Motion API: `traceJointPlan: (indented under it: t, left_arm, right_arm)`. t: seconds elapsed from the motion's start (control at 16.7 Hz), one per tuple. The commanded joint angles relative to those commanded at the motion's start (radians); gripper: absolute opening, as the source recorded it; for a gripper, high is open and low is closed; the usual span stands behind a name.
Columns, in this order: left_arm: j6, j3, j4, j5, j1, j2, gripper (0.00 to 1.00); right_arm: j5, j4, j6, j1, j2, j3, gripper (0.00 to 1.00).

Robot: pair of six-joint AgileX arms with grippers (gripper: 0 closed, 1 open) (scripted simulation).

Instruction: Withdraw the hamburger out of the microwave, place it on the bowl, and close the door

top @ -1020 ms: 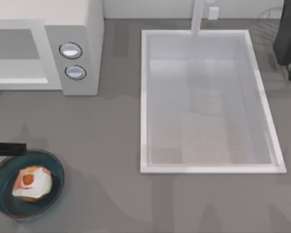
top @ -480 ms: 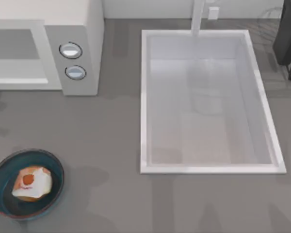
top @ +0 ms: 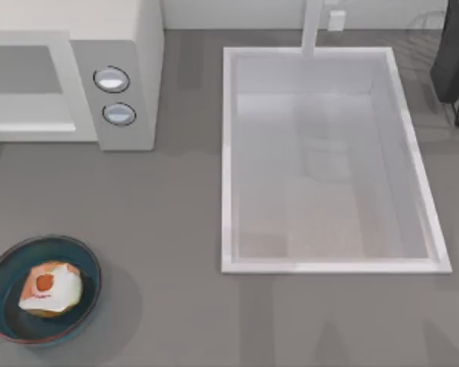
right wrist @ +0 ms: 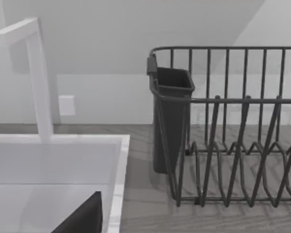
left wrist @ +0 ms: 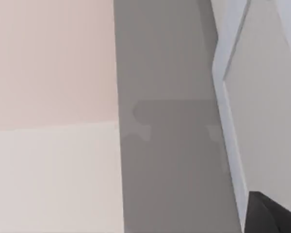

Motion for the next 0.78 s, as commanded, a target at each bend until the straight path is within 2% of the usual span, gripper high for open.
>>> traceJointPlan:
  t: [0.18, 0.3, 0.78]
  left_arm:
    - [0.064, 0.124, -0.115, 0.064, 0.106, 0.094, 0.0]
    - [0.082, 0.16, -0.147, 0.082, 0.137, 0.121, 0.0]
    - [0.078, 0.13, -0.11, 0.089, 0.132, 0.131, 0.0]
  right_arm:
    - [0.0, 0.0, 0.0, 0.0, 0.0, 0.0, 1.0]
    - [0.0, 0.0, 0.0, 0.0, 0.0, 0.0, 1.0]
    - [0.0, 0.0, 0.0, 0.0, 0.0, 0.0, 1.0]
